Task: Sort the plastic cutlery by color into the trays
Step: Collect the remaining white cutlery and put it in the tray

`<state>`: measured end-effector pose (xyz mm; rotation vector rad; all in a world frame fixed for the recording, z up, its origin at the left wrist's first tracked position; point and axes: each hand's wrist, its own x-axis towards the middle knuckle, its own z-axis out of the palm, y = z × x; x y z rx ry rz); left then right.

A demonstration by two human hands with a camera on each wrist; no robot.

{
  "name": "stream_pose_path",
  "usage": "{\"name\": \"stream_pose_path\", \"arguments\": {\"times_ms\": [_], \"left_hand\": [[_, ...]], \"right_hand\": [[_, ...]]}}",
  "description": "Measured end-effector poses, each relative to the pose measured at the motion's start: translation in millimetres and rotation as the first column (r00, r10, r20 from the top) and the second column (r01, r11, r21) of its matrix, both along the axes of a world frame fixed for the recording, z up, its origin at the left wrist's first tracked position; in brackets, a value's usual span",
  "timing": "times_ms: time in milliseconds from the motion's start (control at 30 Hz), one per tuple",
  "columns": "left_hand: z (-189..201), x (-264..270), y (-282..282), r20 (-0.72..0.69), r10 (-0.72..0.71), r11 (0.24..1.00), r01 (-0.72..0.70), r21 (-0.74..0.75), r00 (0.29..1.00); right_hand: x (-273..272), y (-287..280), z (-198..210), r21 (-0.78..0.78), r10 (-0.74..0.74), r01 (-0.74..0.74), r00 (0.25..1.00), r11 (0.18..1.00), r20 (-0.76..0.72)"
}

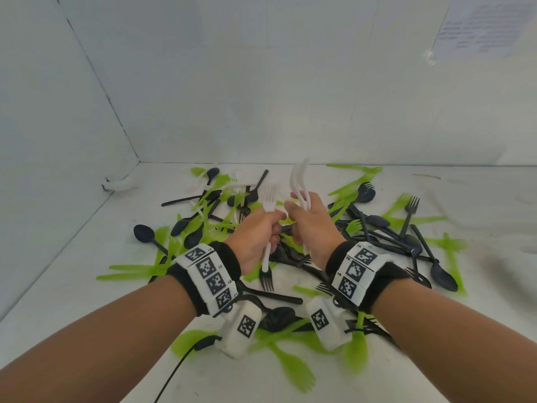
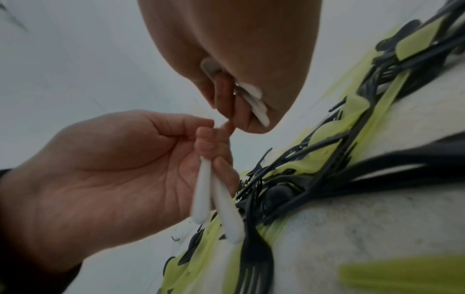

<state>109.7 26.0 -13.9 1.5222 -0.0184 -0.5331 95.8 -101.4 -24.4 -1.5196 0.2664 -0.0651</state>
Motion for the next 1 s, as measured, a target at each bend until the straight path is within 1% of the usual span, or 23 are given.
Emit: {"name": "stream_pose_path", "arguments": {"times_ms": [67, 133, 267, 333, 433, 567, 633, 667, 733, 767, 800, 833, 867, 900, 933, 1000], "left_hand": [[-1.4, -3.8, -8.8, 0.017, -0.032, 0.999, 0.032, -0.015, 0.999], [-0.4, -5.9, -14.9, 0.001, -0.044, 0.998, 0.044, -0.047, 0.999], [4.8, -9.5, -21.6, -0.032, -0.170, 0.980, 0.165, -0.108, 0.985], [8.5, -12.4, -25.5, -0.031, -0.237, 0.968, 0.233, -0.093, 0.971], [14.5, -17.8, -34.4, -0.030, -0.304, 0.952, 0.303, -0.032, 0.952], [21.2, -27.7, -46.5, -0.030, -0.353, 0.935, 0.354, 0.028, 0.935], [20.5, -30.8, -50.8, -0.033, -0.333, 0.940, 0.334, 0.074, 0.942], [17.9, -30.4, -52.4, -0.023, -0.300, 0.948, 0.301, 0.108, 0.954], [10.4, -27.9, -54.7, 0.053, -0.193, 0.967, 0.181, 0.178, 0.980], [8.5, -27.4, -55.1, 0.102, -0.119, 0.977, 0.098, 0.190, 0.988], [5.6, -25.5, -54.9, 0.132, -0.045, 0.984, 0.021, 0.177, 0.990], [5.8, -26.1, -55.5, 0.128, 0.009, 0.989, -0.028, 0.147, 0.992], [5.8, -26.6, -57.5, 0.085, 0.044, 0.995, -0.051, 0.086, 0.995], [7.7, -29.0, -61.0, 0.030, 0.037, 0.999, -0.038, 0.011, 0.999], [9.2, -31.9, -65.6, -0.016, -0.002, 0.998, 0.001, -0.056, 1.000], [14.5, -43.7, -78.8, -0.018, -0.133, 0.987, 0.131, -0.092, 0.991]], "right_hand": [[-2.2, -5.0, -1.0, 0.055, -0.054, 0.054, 0.999, 0.997, -0.002], [-4.7, -12.7, 0.8, 0.141, -0.101, 0.103, 0.995, 0.985, -0.019], [-10.3, -31.0, 2.3, 0.130, -0.134, 0.126, 0.990, 0.984, 0.052], [-14.2, -39.1, 3.2, 0.154, -0.124, 0.112, 0.990, 0.982, 0.071], [-20.6, -53.4, 3.1, 0.193, -0.097, 0.087, 0.994, 0.977, 0.044], [-27.0, -70.3, 1.6, 0.141, -0.096, 0.087, 0.994, 0.986, 0.058], [-28.9, -77.5, 2.8, 0.161, -0.129, 0.121, 0.991, 0.980, 0.043], [-29.9, -82.8, 4.2, 0.193, -0.178, 0.169, 0.984, 0.967, 0.031], [-33.1, -96.0, 7.8, 0.296, -0.277, 0.264, 0.961, 0.918, 0.001], [-35.5, -102.1, 10.2, 0.334, -0.294, 0.278, 0.956, 0.901, -0.004], [-37.9, -107.3, 11.0, 0.353, -0.290, 0.271, 0.957, 0.896, 0.002], [-41.3, -109.6, 13.4, 0.359, -0.267, 0.241, 0.963, 0.901, 0.024], [-44.3, -110.2, 13.9, 0.347, -0.237, 0.203, 0.970, 0.916, 0.057], [-48.3, -108.8, 15.1, 0.329, -0.198, 0.159, 0.976, 0.931, 0.090], [-50.5, -106.1, 13.9, 0.307, -0.162, 0.120, 0.980, 0.944, 0.113], [-54.7, -98.7, 12.4, 0.280, -0.115, 0.069, 0.982, 0.958, 0.152]]}}
